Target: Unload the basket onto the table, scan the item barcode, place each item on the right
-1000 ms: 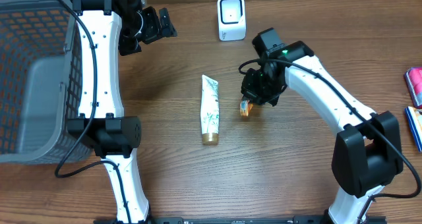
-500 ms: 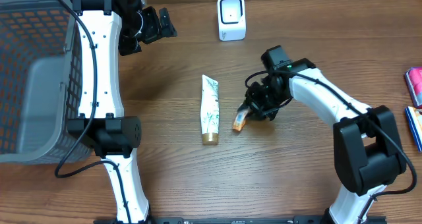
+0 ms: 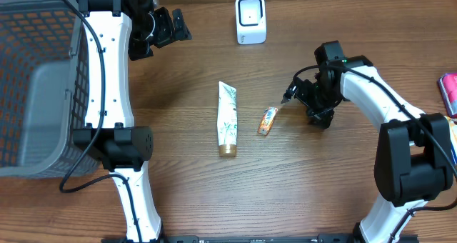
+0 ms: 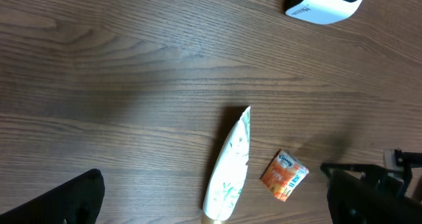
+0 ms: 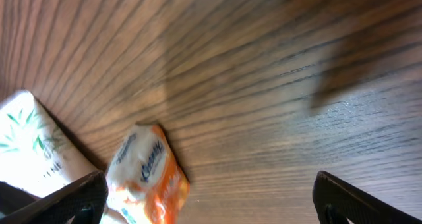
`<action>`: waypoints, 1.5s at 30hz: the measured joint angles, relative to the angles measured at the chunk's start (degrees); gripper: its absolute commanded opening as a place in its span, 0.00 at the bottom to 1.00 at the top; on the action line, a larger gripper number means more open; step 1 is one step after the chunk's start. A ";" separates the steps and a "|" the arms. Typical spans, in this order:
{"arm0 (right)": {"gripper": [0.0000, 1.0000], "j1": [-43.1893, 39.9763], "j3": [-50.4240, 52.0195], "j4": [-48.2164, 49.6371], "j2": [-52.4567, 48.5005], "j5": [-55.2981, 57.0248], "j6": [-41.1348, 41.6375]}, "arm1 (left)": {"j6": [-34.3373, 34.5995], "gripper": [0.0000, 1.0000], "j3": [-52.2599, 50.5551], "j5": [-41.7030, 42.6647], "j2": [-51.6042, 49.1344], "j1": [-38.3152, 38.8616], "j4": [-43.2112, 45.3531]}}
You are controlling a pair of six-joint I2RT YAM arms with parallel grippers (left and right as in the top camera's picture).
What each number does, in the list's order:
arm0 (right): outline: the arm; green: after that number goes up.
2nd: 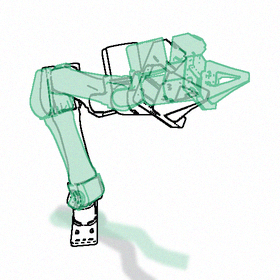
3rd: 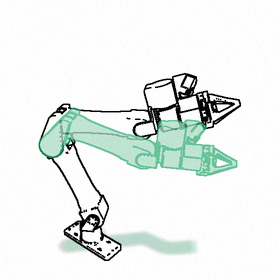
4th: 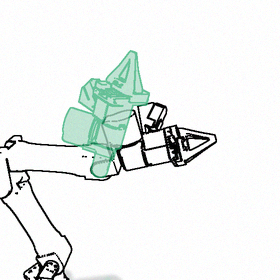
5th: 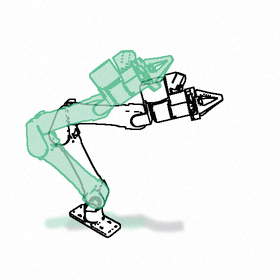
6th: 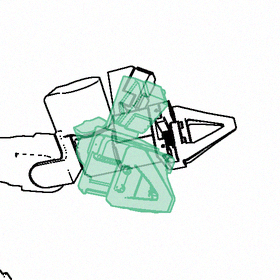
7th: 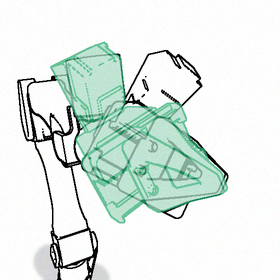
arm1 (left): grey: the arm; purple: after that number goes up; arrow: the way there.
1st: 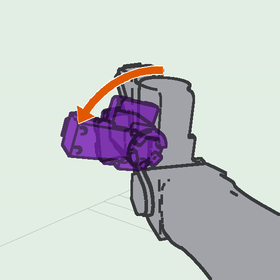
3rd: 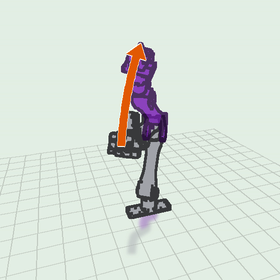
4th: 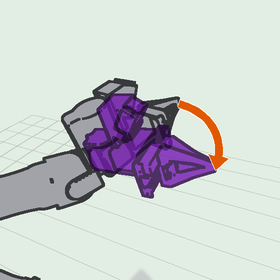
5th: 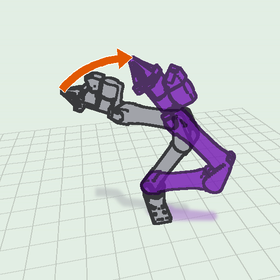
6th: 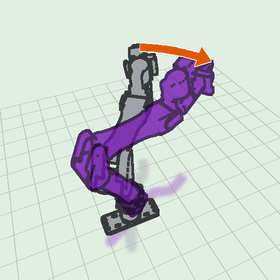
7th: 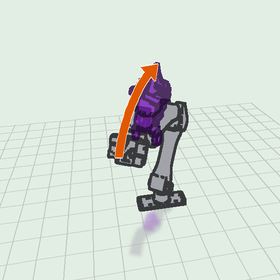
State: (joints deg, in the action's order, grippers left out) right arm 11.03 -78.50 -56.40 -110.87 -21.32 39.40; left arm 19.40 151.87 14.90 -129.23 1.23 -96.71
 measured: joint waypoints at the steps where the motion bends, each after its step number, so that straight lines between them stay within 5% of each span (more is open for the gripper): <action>1: 1.00 0.00 -1.33 -1.51 0.46 0.20 -2.05 | 0.00 1.00 0.00 0.00 0.00 0.00 0.02; 13: 1.00 0.63 -6.36 -15.28 25.68 5.03 -9.01 | 0.00 1.00 0.00 0.00 0.00 0.00 0.00; 17: 1.00 7.32 -2.23 -14.14 28.55 8.98 -10.51 | 0.00 1.00 0.00 -0.02 0.00 0.00 0.04; 20: 0.96 14.25 5.97 -7.15 28.33 11.52 -4.76 | 0.00 1.00 0.00 -0.02 0.00 0.00 0.04; 25: 0.85 12.92 20.44 11.10 28.17 8.98 5.22 | 0.00 1.00 0.00 -0.11 0.00 0.00 0.00; 30: 0.78 13.03 28.52 27.50 27.54 0.81 -0.28 | 0.00 1.00 0.00 -0.17 0.00 0.00 0.00; 38: 0.76 23.74 28.55 32.28 23.78 8.94 -1.40 | 0.00 1.00 0.00 -0.17 0.00 0.00 0.00; 45: 0.67 24.59 28.55 33.20 22.08 13.29 3.65 | 0.00 0.99 0.00 -0.17 0.00 0.00 0.00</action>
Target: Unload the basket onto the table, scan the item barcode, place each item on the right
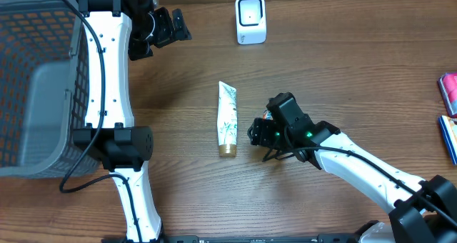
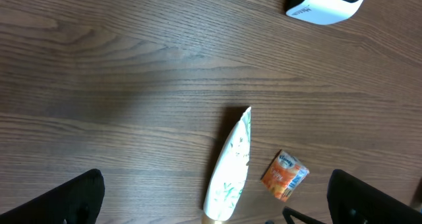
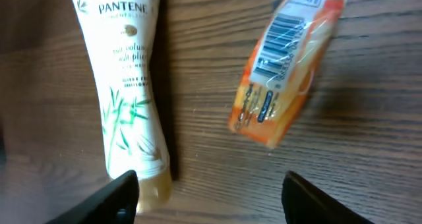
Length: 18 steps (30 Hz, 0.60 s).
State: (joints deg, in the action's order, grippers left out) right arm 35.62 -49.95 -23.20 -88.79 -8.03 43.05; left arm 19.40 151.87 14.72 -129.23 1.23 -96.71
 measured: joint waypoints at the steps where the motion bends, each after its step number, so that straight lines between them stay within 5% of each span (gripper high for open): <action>1: 0.67 0.00 0.00 0.68 0.00 0.66 1.57 | 0.00 1.00 0.00 0.00 0.00 0.00 0.00; 6: 0.58 0.00 0.04 2.54 -0.04 5.05 9.18 | 0.00 1.00 0.00 0.00 0.00 0.00 0.00; 18: 0.62 3.56 0.04 5.03 -8.68 15.58 18.91 | 0.00 0.99 0.00 0.00 0.00 0.00 -0.02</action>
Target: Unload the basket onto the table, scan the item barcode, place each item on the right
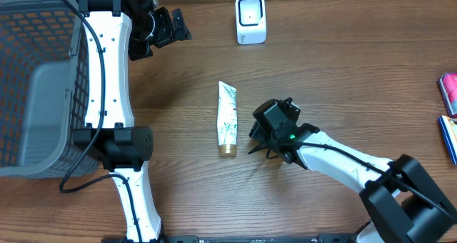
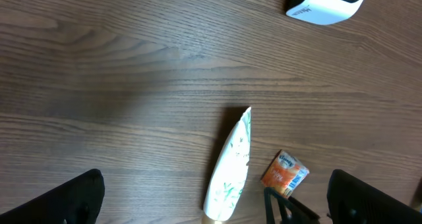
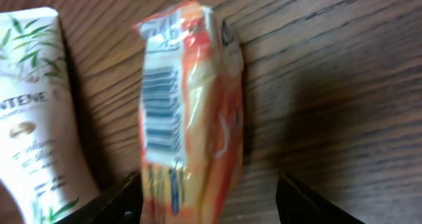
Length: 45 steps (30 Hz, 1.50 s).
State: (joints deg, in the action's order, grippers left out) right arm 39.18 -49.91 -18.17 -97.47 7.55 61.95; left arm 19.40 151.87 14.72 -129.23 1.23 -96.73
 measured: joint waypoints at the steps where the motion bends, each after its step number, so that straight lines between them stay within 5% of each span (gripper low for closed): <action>1: 0.58 -0.04 0.00 0.26 -0.46 0.28 0.17 | 0.00 1.00 0.00 0.00 0.00 0.00 0.04; 5: 0.25 -0.04 0.00 1.18 -1.44 0.66 0.87 | 0.00 1.00 0.00 0.00 0.00 0.00 0.02; 11: 0.11 -0.04 -1.31 0.52 -1.49 0.83 -2.21 | 0.00 0.99 0.00 0.00 0.00 0.00 0.02; 16: 0.07 -0.11 -10.45 -7.41 -1.53 1.60 -17.25 | 0.00 1.00 0.00 0.00 0.00 0.00 0.02; 26: 0.08 -2.64 -17.59 -25.27 -1.49 19.52 -39.76 | 0.00 1.00 0.00 0.00 0.00 0.00 0.02; 37: 0.09 -12.90 -10.73 -21.97 -1.51 10.08 -42.73 | 0.00 1.00 0.00 0.00 0.00 0.00 0.04; 41: 0.26 -15.37 -9.09 -22.38 -1.51 8.90 -42.84 | 0.00 0.99 0.00 0.00 0.00 0.00 0.02; 45: 0.25 -15.56 -8.96 -23.82 -1.51 8.26 -42.71 | 0.00 0.99 0.00 0.00 0.00 0.00 0.02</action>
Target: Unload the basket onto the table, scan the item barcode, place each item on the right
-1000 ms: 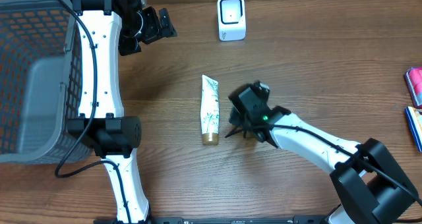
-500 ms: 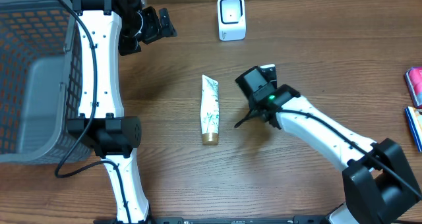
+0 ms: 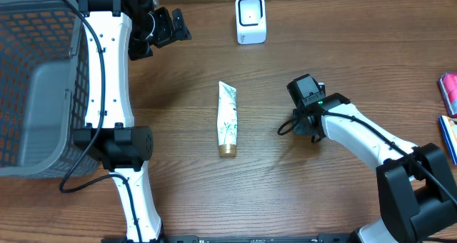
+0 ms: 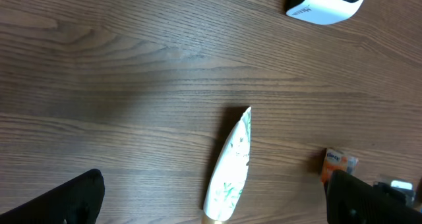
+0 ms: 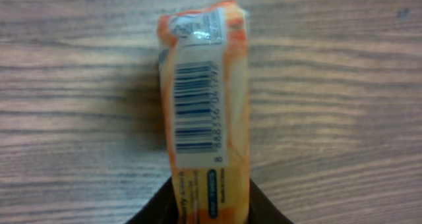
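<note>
An orange packet (image 5: 206, 118) sits between the fingers of my right gripper (image 5: 208, 201), which is shut on its lower end. Its white barcode label faces the wrist camera. In the left wrist view the packet (image 4: 336, 162) shows right of the white tube. From overhead the right gripper (image 3: 298, 120) is at mid-table, right of the tube, and hides the packet. The white scanner (image 3: 250, 19) stands at the back centre, well apart from the packet. My left gripper (image 3: 161, 28) hangs high at the back left, open (image 4: 217, 207) and empty.
A white tube with green leaves and a gold cap (image 3: 227, 120) lies lengthwise at the table's middle. A grey mesh basket (image 3: 36, 78) fills the left side. A pink item (image 3: 448, 89) and a blue one (image 3: 451, 139) lie at the right edge.
The right gripper was open around the packet next to the tube. Now it is shut on the packet and both are farther right, away from the tube. The left arm is unchanged.
The packet lay right of the tube, with the right gripper beyond it to the right. Then the gripper was over the packet, open, then with fingers on either side of it. Now it holds the packet, barcode toward its camera, farther right.
</note>
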`<action>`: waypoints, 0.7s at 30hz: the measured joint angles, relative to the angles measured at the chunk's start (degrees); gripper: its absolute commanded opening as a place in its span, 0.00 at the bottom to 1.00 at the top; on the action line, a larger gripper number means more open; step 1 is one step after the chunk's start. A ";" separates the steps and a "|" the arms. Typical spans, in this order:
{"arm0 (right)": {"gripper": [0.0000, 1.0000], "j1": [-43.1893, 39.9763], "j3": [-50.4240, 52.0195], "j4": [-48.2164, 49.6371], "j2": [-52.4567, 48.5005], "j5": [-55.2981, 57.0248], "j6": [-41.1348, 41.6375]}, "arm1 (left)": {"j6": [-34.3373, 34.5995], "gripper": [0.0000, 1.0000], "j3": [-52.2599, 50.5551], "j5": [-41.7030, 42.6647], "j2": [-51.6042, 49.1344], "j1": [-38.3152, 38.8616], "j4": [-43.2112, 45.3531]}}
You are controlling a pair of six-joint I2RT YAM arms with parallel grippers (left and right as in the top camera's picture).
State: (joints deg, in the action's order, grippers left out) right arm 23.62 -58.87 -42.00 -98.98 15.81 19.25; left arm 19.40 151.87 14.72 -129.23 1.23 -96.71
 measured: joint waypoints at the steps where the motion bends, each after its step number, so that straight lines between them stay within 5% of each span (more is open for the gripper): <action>1: 0.20 0.00 0.00 -0.74 0.00 -0.44 0.57 | 0.00 1.00 0.00 0.00 0.00 0.00 0.00; 8: 0.26 -1.11 -2.12 -5.38 0.00 -6.32 6.34 | 0.00 1.00 0.00 0.00 0.00 0.00 0.02; 16: 0.87 -3.02 -12.85 -16.35 1.88 -9.66 6.95 | 0.00 1.00 0.00 0.00 0.00 0.00 0.00; 19: 0.81 -3.74 -13.14 -17.05 2.08 -10.99 7.02 | 0.00 1.00 0.00 0.00 0.00 0.00 0.00; 21: 0.63 -5.81 -13.14 -17.22 2.08 -12.09 8.22 | 0.00 0.99 0.00 0.00 0.00 0.00 0.00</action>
State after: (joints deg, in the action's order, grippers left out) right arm 17.80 -72.01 -59.22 -96.90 3.73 27.46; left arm 19.40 151.87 14.72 -129.23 1.23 -96.71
